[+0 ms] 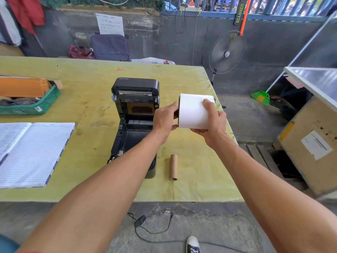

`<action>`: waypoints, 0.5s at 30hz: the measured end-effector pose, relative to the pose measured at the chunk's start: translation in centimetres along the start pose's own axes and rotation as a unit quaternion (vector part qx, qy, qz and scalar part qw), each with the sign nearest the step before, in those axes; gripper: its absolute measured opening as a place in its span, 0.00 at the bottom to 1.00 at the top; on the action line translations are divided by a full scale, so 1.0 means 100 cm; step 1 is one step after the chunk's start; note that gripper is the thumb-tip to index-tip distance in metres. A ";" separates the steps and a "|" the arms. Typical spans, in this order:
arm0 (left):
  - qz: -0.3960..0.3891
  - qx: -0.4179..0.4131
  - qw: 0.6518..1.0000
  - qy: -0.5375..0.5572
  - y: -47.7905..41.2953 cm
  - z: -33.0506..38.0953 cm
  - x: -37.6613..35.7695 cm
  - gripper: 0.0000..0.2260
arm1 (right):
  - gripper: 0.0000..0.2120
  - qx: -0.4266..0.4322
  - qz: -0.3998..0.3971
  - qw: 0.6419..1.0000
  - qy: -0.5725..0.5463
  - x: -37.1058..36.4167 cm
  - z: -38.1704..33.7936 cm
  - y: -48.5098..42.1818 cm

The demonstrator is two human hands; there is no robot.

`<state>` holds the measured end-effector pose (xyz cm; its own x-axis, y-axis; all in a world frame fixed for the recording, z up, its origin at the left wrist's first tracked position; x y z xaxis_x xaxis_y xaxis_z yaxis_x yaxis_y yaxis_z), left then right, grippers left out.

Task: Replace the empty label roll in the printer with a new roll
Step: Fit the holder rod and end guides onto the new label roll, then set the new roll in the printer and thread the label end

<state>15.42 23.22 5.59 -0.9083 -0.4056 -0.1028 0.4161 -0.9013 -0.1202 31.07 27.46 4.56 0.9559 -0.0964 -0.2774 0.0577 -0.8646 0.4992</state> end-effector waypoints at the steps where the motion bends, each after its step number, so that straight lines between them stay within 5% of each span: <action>1: -0.006 0.000 1.000 -0.006 0.002 0.001 -0.002 0.16 | 0.31 0.001 0.002 1.000 0.006 0.000 0.000 0.001; 6: -0.011 -0.041 0.996 -0.078 0.007 0.010 -0.005 0.21 | 0.34 0.009 -0.002 0.999 0.037 -0.001 0.001 0.005; 12: 0.022 -0.036 0.998 -0.048 0.001 0.008 0.010 0.13 | 0.33 0.024 -0.032 0.989 0.145 -0.006 -0.004 0.013; 15: 0.006 -0.056 0.996 -0.068 -0.003 0.014 0.021 0.23 | 0.24 0.043 -0.019 0.974 0.220 -0.002 -0.003 0.015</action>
<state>13.34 22.42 6.75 -0.8971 -0.4408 0.0294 0.4231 -0.8764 -0.2301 31.10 26.36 5.63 0.9856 0.1404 0.0947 0.0885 -0.9037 0.4188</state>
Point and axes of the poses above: each hand's wrist, its own y-axis away from the middle knuckle, its own x-axis out of the back of the hand, z = x × y, the point moved 4 cm from there along -y, towards the middle knuckle, and after that the axes turned 14 degrees about -x, right-handed, at the moved point
